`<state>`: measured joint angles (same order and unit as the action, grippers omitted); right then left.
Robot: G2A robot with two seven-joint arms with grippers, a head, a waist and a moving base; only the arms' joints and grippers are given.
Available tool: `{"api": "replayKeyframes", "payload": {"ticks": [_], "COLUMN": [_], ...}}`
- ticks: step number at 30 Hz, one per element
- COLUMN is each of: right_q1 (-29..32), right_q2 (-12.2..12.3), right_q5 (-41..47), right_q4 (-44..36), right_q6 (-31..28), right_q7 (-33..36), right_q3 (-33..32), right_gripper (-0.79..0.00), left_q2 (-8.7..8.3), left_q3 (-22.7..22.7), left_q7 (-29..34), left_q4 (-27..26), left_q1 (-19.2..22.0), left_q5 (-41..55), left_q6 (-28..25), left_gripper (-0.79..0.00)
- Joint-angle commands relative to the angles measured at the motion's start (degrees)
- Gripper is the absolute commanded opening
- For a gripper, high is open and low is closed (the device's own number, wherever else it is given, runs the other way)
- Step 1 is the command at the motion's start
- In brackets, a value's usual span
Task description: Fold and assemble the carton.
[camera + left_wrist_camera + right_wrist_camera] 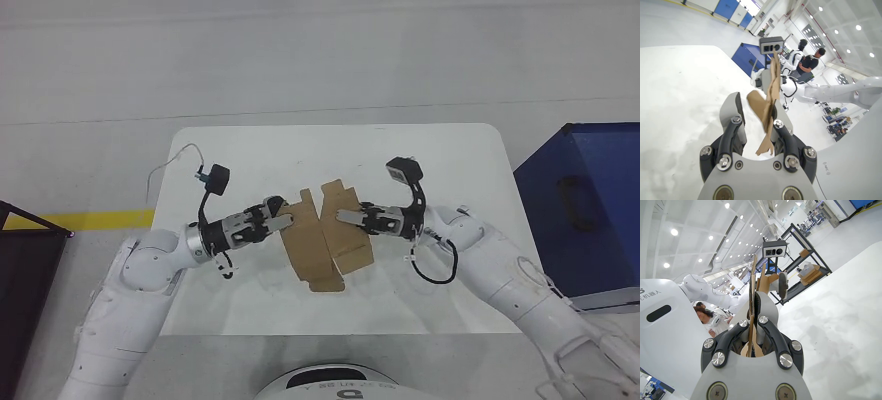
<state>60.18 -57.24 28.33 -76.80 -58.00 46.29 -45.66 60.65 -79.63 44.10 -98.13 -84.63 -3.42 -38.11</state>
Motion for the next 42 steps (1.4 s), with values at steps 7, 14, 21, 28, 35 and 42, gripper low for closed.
{"api": "replayKeyframes", "payload": {"ticks": [7,14,21,28,35,42], "right_q1": [0.8,1.2,2.1,1.5,0.6,0.0], "right_q2": [0.2,0.1,-0.1,-0.7,-1.3,-1.9], "right_q5": [-7.3,-8.9,-9.7,-8.4,-7.8,-6.9], "right_q4": [1.6,0.3,-4.0,-2.9,-1.6,-0.6], "right_q6": [0.0,1.2,2.1,2.4,2.6,2.2], "right_q7": [-1.0,-1.7,-1.0,-0.4,-0.2,-0.1], "right_q3": [-4.5,-4.5,-3.6,-2.3,-1.2,-0.7], "right_gripper": [-0.785,-0.785,-0.785,-0.785,-0.785,-0.785], "left_q2": [-0.08,0.45,1.19,1.51,1.37,1.31], "left_q3": [-2.2,-0.2,2.9,4.1,3.9,4.1], "left_q7": [-9.0,-17.4,-20.6,-20.7,-20.6,-21.8], "left_q4": [2.1,-0.2,0.1,0.2,-0.4,-0.7], "left_q1": [-1.7,-4.7,-3.9,-2.4,-2.5,-3.7], "left_q5": [-9.0,-13.9,-6.4,-2.7,-8.2,-10.4], "left_q6": [4.7,5.5,5.0,4.4,0.8,-1.8], "left_gripper": [0.0,0.0,0.0,-0.631,-0.785,-0.69]}}
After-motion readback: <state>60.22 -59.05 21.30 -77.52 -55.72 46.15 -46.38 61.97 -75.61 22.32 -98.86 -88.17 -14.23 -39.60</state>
